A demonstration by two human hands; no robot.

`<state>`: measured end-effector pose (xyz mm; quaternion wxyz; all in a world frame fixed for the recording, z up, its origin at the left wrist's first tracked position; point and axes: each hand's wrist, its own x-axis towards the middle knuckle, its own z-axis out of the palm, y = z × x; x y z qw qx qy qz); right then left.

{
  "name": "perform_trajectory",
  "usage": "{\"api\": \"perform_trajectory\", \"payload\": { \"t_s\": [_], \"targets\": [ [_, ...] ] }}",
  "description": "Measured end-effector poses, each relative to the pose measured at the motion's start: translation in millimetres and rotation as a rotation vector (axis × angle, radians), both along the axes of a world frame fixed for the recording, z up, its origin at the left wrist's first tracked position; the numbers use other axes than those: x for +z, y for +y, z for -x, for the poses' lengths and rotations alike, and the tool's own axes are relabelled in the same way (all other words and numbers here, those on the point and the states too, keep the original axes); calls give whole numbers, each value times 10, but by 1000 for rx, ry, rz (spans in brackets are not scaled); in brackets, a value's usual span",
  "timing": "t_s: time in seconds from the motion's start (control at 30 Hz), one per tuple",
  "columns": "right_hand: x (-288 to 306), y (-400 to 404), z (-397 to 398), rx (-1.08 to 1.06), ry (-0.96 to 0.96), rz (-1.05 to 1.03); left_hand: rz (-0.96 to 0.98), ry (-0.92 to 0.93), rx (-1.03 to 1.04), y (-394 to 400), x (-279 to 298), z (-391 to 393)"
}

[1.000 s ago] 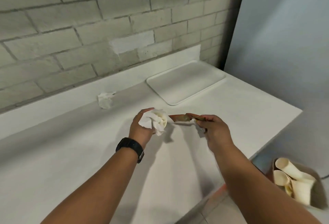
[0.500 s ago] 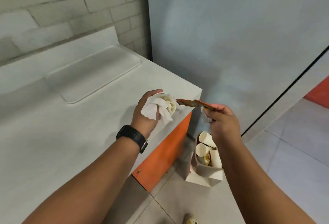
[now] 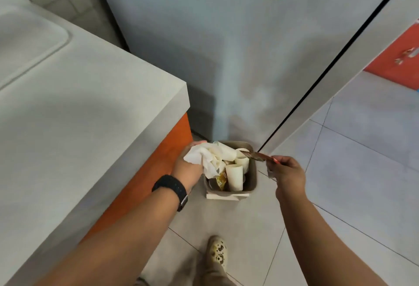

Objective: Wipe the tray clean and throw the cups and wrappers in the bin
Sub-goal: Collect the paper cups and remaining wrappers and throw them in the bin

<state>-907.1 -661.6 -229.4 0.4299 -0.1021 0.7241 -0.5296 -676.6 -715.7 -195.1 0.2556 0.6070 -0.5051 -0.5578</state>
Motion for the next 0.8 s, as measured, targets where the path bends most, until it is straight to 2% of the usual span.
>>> {"api": "perform_trajectory", "payload": {
  "t_s": [0.1,0.2,0.3,0.4,0.47,0.53,0.6,0.7,0.8],
  "targets": [
    [-282,-126,-20,-19,45,-70,-89,-31,75,36,-220,105],
    [-551,-250,-91,-3,104,-96,-84,115,164,-56,-462,212],
    [-840,-255,-147,188,176,-179,-135,202,114,-149,-722,344],
    [-1145,-83,-120,582,298,-353,-202,-11,-52,-139,-996,465],
    [-1233,41,-66,685,340,-411,-274,-227,-147,-56,-1098,495],
    [-1224,127,-24,738,371,-433,-321,-351,-207,35,-1159,495],
    [-1217,175,-2,753,384,-438,-385,-369,-206,89,-1211,482],
    [-1178,219,-26,669,377,-450,-431,-450,-209,113,-1257,436],
    [-1050,175,-78,613,378,-445,-385,-421,-156,83,-1078,379]
  ]
}}
